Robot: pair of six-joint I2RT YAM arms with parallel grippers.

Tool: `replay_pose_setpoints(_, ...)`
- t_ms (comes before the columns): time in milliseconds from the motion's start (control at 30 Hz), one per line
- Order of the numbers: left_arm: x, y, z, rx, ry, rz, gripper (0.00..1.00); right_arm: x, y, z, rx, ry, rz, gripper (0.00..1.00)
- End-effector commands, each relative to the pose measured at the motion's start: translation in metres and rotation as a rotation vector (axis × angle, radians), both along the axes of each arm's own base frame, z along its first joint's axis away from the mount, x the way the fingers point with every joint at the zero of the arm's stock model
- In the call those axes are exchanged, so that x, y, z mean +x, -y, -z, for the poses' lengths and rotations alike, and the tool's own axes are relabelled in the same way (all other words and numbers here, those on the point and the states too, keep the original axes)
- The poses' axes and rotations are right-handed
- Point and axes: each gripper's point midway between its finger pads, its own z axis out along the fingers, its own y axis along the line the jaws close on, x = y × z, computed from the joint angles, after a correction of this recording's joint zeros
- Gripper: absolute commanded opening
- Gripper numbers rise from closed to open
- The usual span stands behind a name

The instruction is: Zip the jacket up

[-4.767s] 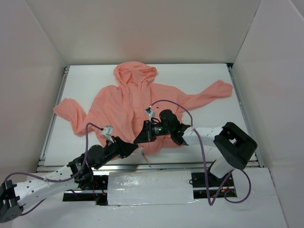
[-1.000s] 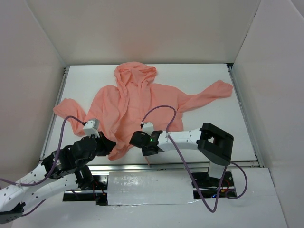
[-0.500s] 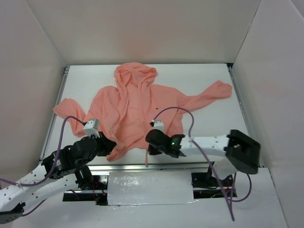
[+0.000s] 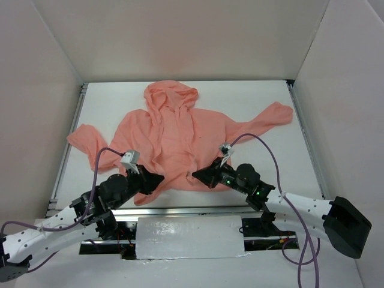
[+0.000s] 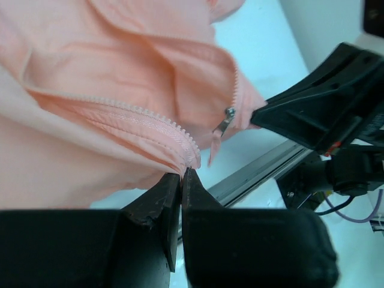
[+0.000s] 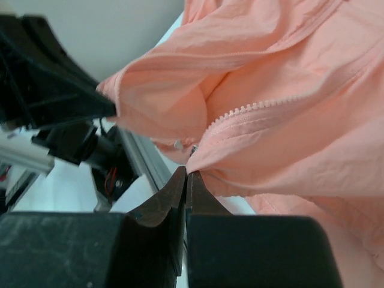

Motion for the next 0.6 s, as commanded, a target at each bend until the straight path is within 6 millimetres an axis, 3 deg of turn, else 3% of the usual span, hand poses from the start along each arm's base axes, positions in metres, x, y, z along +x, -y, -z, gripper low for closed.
replay_pose_setpoints(0,0.013,0.026,-0.053,-0.156,0.172,0.045,0.0,-0.037,-0.004,-0.047,0.134,0.191,-0.277,0.0)
replay_pose_setpoints(33,0.015,0.03,-0.06,-0.174,0.193,0.051,0.0,-0.041,-0.006,-0.055,0.128,0.218,-0.314,0.0)
replay_pose_setpoints(100,0.017,0.039,-0.055,-0.151,0.189,0.076,0.0,-0.057,-0.007,-0.049,0.092,0.226,-0.411,0.0)
replay_pose_setpoints(233,0.017,0.056,-0.048,-0.143,0.186,0.133,0.0,-0.067,0.001,-0.05,0.127,0.244,-0.421,0.0)
replay_pose_setpoints(333,0.012,0.069,-0.055,-0.202,0.233,0.197,0.0,-0.078,0.002,-0.054,0.162,0.262,-0.473,0.0)
replay_pose_setpoints(567,0.001,0.078,-0.06,-0.248,0.276,0.275,0.0,-0.075,0.001,-0.057,0.162,0.266,-0.474,0.0)
